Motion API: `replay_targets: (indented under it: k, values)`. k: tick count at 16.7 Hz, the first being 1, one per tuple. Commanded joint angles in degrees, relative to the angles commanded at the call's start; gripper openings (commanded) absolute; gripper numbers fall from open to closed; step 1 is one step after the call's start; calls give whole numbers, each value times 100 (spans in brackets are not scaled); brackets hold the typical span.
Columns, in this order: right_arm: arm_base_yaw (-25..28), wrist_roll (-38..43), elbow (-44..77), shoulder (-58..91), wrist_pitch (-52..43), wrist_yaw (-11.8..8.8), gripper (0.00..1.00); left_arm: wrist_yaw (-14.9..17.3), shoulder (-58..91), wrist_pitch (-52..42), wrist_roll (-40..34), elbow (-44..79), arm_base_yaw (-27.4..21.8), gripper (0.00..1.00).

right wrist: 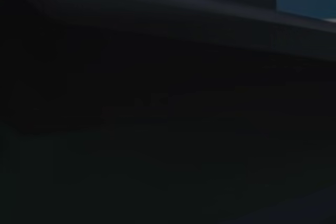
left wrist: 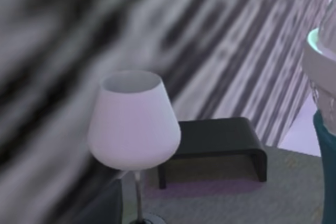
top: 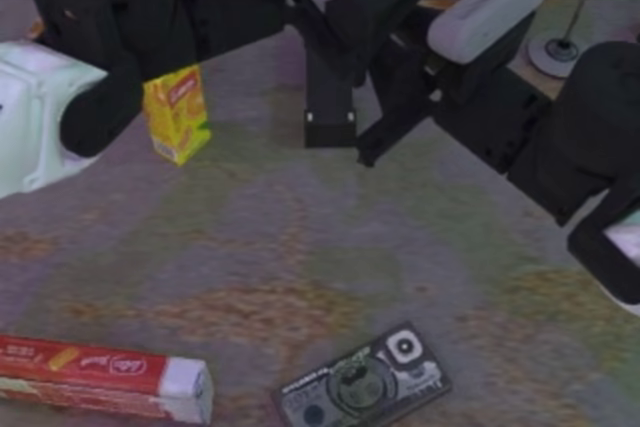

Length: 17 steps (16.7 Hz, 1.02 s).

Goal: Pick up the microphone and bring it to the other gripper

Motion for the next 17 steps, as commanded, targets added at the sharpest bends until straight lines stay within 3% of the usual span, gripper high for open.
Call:
replay_targets:
  k: [13, 17]
  values:
    - [0, 0, 0, 0, 0, 0, 0, 0, 0, 0, 0, 0, 0, 2]
    - [0, 0, 0, 0, 0, 0, 0, 0, 0, 0, 0, 0, 0, 0]
